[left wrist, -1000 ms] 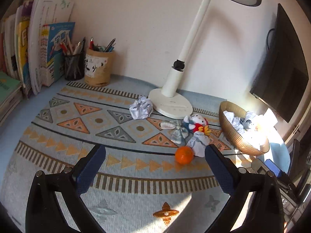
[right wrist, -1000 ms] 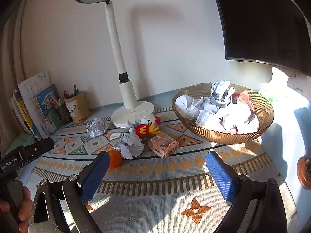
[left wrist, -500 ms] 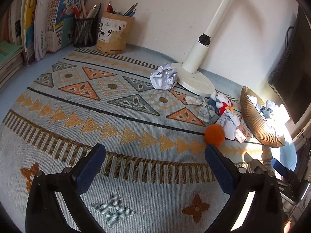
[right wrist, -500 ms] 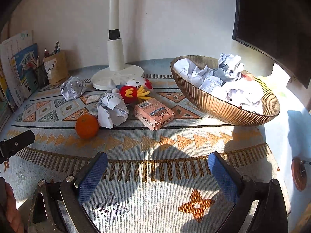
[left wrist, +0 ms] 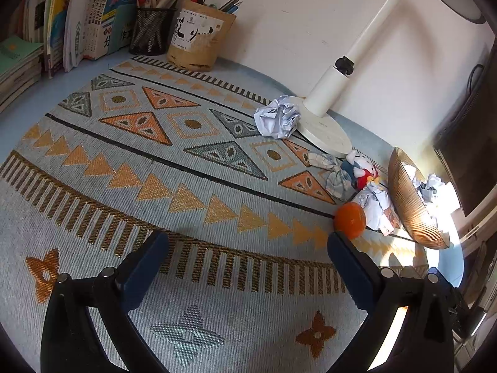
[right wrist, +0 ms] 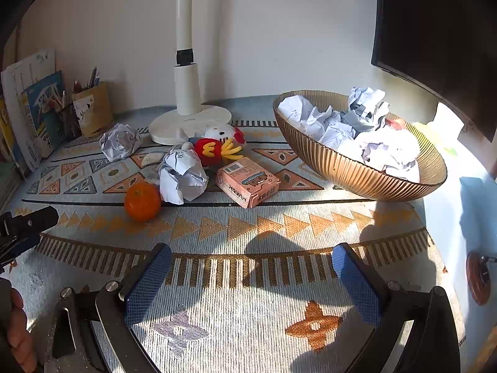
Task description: Organize objects
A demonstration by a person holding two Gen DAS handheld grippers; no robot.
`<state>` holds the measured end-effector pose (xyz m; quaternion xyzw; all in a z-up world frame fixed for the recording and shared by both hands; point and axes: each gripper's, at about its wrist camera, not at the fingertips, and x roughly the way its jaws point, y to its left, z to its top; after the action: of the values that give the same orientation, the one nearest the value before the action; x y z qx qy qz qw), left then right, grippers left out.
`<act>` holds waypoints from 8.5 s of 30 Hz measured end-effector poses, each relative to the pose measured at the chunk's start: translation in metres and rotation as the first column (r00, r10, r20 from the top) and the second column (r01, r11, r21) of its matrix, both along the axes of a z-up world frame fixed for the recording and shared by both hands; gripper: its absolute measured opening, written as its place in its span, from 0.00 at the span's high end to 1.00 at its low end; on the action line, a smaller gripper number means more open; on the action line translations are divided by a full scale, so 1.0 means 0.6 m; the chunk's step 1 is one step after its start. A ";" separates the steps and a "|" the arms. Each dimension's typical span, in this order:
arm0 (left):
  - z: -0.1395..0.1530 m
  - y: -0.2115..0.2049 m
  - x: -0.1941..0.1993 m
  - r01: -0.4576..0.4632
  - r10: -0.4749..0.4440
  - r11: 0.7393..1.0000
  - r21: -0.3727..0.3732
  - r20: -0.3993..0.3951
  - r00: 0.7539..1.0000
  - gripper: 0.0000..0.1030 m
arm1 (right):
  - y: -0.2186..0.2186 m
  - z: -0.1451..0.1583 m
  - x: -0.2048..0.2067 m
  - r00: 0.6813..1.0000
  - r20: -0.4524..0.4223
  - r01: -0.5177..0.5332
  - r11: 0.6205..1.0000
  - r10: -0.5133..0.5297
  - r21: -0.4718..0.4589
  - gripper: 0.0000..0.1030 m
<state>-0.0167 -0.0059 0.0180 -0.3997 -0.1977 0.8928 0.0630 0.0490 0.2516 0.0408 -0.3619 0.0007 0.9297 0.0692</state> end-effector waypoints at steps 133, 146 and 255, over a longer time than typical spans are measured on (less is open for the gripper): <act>0.152 0.561 -0.270 0.587 -0.615 0.787 -0.190 -0.174 0.769 0.42 | 0.441 0.156 -0.138 0.924 -0.122 0.321 0.909 -0.362 -0.266 0.46; 0.197 0.474 -0.204 0.591 -0.600 0.799 -0.110 -0.215 0.771 0.09 | 0.391 0.181 -0.055 0.936 -0.157 0.264 0.923 -0.315 -0.281 0.30; 0.025 0.086 0.031 0.323 -0.334 0.941 -0.098 -0.142 0.932 0.56 | 0.019 -0.027 0.081 0.972 0.171 -0.124 0.967 0.164 -0.220 0.64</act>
<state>0.0019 0.0456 0.0332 -0.3578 -0.0899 0.9049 0.2122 0.0974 0.2628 0.0246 -0.4523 0.0650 0.8887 -0.0372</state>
